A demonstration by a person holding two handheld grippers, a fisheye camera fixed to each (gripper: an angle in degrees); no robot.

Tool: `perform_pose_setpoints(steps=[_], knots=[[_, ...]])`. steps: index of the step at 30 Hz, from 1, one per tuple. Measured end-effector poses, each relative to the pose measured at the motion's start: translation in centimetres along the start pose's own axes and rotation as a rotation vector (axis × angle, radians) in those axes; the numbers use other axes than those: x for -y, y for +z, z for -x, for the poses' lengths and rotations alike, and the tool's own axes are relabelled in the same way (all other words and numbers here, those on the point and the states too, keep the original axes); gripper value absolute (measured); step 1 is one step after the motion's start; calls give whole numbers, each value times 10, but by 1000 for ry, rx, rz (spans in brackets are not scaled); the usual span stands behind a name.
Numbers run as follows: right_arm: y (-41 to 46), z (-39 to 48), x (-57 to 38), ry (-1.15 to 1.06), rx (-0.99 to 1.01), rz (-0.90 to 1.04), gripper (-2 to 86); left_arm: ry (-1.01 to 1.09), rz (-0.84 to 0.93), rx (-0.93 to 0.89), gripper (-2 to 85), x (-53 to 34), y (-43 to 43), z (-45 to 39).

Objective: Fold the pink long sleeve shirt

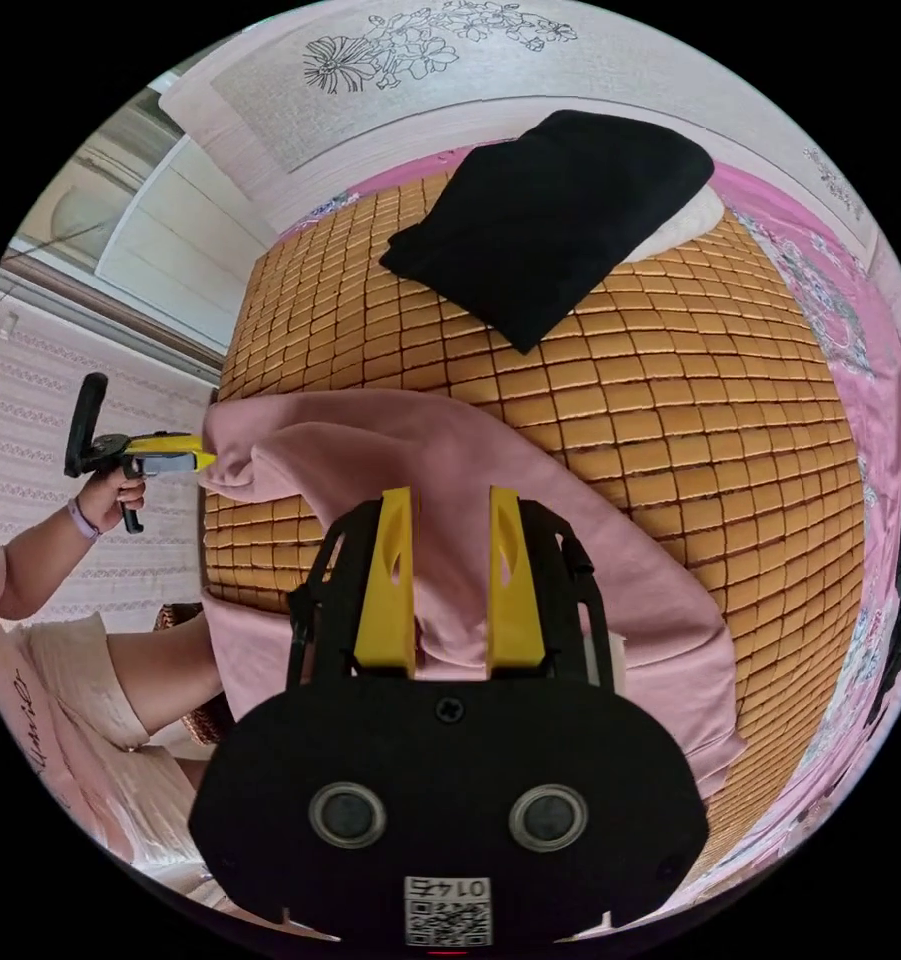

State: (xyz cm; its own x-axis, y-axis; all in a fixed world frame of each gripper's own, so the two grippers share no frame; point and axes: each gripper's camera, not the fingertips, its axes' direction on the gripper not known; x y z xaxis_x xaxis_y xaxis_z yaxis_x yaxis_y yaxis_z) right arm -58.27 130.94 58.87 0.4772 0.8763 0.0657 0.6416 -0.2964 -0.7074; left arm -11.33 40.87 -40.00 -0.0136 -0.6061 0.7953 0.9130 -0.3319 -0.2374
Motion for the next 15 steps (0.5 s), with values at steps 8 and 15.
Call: perform_pose_setpoints(steps=[8, 15], knots=[[-9, 51, -35, -72, -32, -102, 109, 207, -181, 214, 45, 38, -69, -17], [5, 78, -61, -59, -91, -77, 112, 94, -236, 218, 67, 70, -92, -8]])
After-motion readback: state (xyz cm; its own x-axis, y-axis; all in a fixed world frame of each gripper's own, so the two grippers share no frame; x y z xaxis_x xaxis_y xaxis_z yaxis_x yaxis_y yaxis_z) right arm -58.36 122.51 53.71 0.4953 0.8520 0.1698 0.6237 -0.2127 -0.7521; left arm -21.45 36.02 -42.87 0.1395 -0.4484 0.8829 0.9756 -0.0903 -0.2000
